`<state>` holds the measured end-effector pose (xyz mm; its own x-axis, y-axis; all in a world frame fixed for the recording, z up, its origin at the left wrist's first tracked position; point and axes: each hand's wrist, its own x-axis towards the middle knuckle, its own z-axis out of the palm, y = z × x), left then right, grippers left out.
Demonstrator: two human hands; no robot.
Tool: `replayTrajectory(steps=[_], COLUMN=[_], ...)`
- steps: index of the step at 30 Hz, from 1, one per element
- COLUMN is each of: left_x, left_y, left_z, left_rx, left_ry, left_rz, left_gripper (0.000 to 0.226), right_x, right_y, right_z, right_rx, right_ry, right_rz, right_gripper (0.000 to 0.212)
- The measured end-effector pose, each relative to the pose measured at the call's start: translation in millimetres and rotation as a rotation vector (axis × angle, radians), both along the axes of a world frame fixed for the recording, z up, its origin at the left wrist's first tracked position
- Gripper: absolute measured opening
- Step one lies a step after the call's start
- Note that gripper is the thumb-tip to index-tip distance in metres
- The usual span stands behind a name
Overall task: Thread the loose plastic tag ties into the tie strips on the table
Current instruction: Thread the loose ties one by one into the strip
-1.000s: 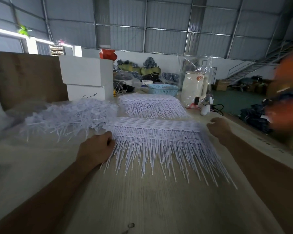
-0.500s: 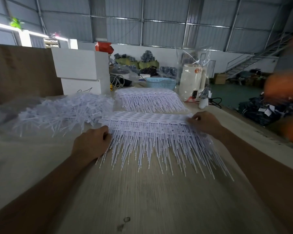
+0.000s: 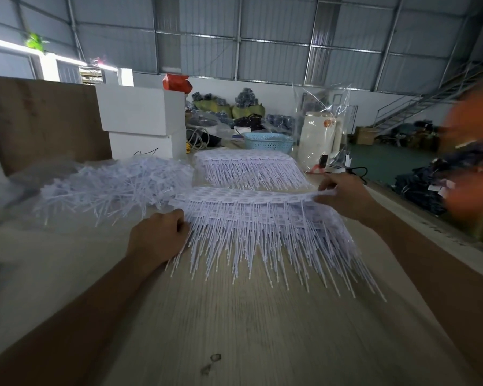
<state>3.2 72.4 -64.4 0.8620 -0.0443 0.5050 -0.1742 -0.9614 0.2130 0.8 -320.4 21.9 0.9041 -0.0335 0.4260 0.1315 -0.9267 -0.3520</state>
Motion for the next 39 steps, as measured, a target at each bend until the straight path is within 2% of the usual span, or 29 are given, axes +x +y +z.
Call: replayTrajectory(steps=[2,5,8,10,12,13,15,16,17,19,21,25,27,28,30,32,34,36,39], left_x=[-0.5,-3.1,-5.0,-7.5,-11.2,-12.9,-17.5,-19.6,-20.9,-22.4,-22.8,-23.7,-21.4,-20.0,-17.1,-16.4,-18.4,-22.3,-27.3], left_y=[0.3,0.2,-1.5,-3.1,-5.8,-8.0,-13.4,-14.2,-13.5,-10.2,-7.2,-5.4,-5.6,-5.5,-5.5,-5.5,-4.3,-2.6,0.9], left_z=[-0.2,1.5,7.3,11.6,14.1,16.6,24.4,29.2,33.4,37.5,39.3,45.8,45.8,44.2,39.8,39.9,45.2,51.1,56.6], left_rx=[-0.015,-0.049,-0.088,-0.134,-0.287,-0.469,-1.001,-1.204,-1.291,-1.275,-1.236,-1.214,-1.124,-1.056,-0.999,-1.079,-1.186,-1.302,-1.547], left_ry=[0.007,0.037,0.025,-0.054,-0.085,-0.049,0.072,0.13,0.169,0.209,0.198,0.129,0.093,0.079,0.073,0.081,0.079,0.081,0.171], left_rz=[-0.006,-0.009,0.002,0.028,0.037,0.006,-0.155,-0.235,-0.295,-0.372,-0.438,-0.526,-0.463,-0.406,-0.328,-0.315,-0.326,-0.361,-0.517], left_gripper=[0.025,0.029,0.041,0.044,0.049,0.052,0.052,0.045,0.037,0.025,0.025,0.027,0.023,0.021,0.019,0.016,0.023,0.03,0.038], right_x=[-4.3,-17.3,-29.7,-37.5,-47.3,-51.9,-60.1,-63.1,-65.2,-71.6,-76.2,-87.2,-91.9,-92.0,-84.3,-73.8,-66.1,-64.6,-68.9], right_y=[0.8,0.0,0.0,0.3,-0.5,-1.3,-0.8,0.3,0.3,0.6,-2.4,-12.2,-13.8,-13.2,-12.1,-9.3,-6.9,-6.3,-4.3], right_z=[3.9,18.7,32.0,34.9,28.6,20.7,-1.6,-12.5,-21.1,-27.5,-21.5,-4.5,0.8,1.9,-3.6,-14.9,-24.1,-24.5,-17.6], right_rx=[0.123,0.681,1.07,1.323,1.492,1.532,1.543,1.527,1.503,1.451,1.469,1.491,1.448,1.424,1.367,1.297,1.268,1.292,1.463], right_ry=[0.074,0.183,0.119,0.056,0.055,0.087,0.191,0.236,0.263,0.282,0.256,0.175,0.185,0.196,0.188,0.166,0.171,0.165,0.156], right_rz=[0.051,0.199,0.276,0.373,0.485,0.524,0.538,0.508,0.471,0.42,0.45,0.721,0.866,0.868,0.643,0.36,0.224,0.203,0.365], right_gripper=[0.017,0.017,0.007,0.008,0.01,0.012,0.017,0.016,0.013,0.008,0.009,0.011,0.009,0.003,0.005,0.007,0.006,0.014,0.018])
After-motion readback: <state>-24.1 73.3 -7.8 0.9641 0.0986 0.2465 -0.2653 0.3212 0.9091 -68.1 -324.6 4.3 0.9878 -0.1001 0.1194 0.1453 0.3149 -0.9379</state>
